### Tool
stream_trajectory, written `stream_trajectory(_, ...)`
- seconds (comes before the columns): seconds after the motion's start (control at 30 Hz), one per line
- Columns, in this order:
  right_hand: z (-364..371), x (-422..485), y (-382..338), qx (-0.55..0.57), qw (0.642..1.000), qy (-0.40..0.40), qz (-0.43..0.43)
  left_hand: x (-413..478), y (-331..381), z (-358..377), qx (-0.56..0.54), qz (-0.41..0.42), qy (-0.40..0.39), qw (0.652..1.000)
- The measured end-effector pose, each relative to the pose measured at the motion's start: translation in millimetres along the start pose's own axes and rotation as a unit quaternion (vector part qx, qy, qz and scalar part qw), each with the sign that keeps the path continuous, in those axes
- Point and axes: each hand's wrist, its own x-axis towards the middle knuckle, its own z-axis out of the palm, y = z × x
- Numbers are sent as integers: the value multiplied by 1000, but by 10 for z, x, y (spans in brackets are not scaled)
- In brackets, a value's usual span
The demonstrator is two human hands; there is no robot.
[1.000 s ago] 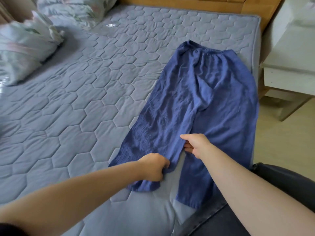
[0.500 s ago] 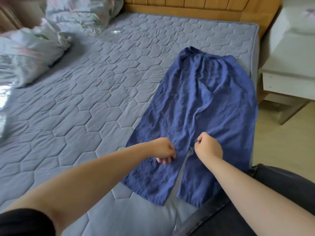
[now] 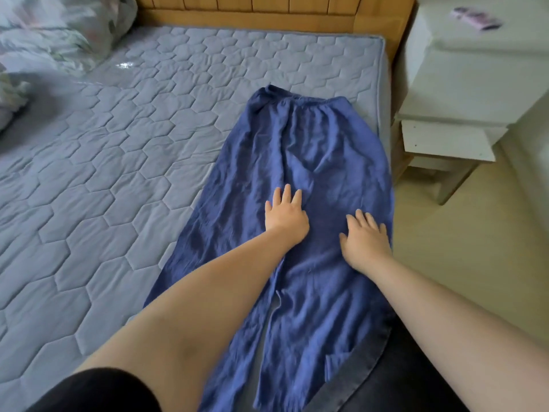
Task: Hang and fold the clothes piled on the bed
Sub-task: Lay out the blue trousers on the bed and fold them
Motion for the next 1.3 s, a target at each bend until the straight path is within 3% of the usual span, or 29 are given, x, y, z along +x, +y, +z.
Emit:
stream_trajectory(0.2,-188,850,342,8,999,20,-46,887,310,160,-8,-35,66,997)
stream_trajectory(0.33,-333,1712,451,-25,991,68,-112,1156,398,494,34,-62,100,992)
stream_trajectory(0.47,-357,2340,530,-47,981,68,-174,1238,408,560,63,-80,108,989)
stream_trajectory(0.73,-441,2531,433,-104,972,-13,-208,1274,433,484,68,-103,67,990)
stream_trajectory(1.0,-941,2817,423,-173,928,-174,-280,1298,429,437,43,-106,31,993)
stream_trajectory(1.17,-1239,3072,344,-156,909,-252,-294,1505,655,155,-25,-197,49,979)
stream_trajectory(1.23,-1372,3237,295,-126,912,-248,-300,1618,771,41,-47,-250,76,964)
stream_trajectory(1.3,-1503,3441,232,-91,925,-167,-328,1702,845,-10,-42,-264,95,959)
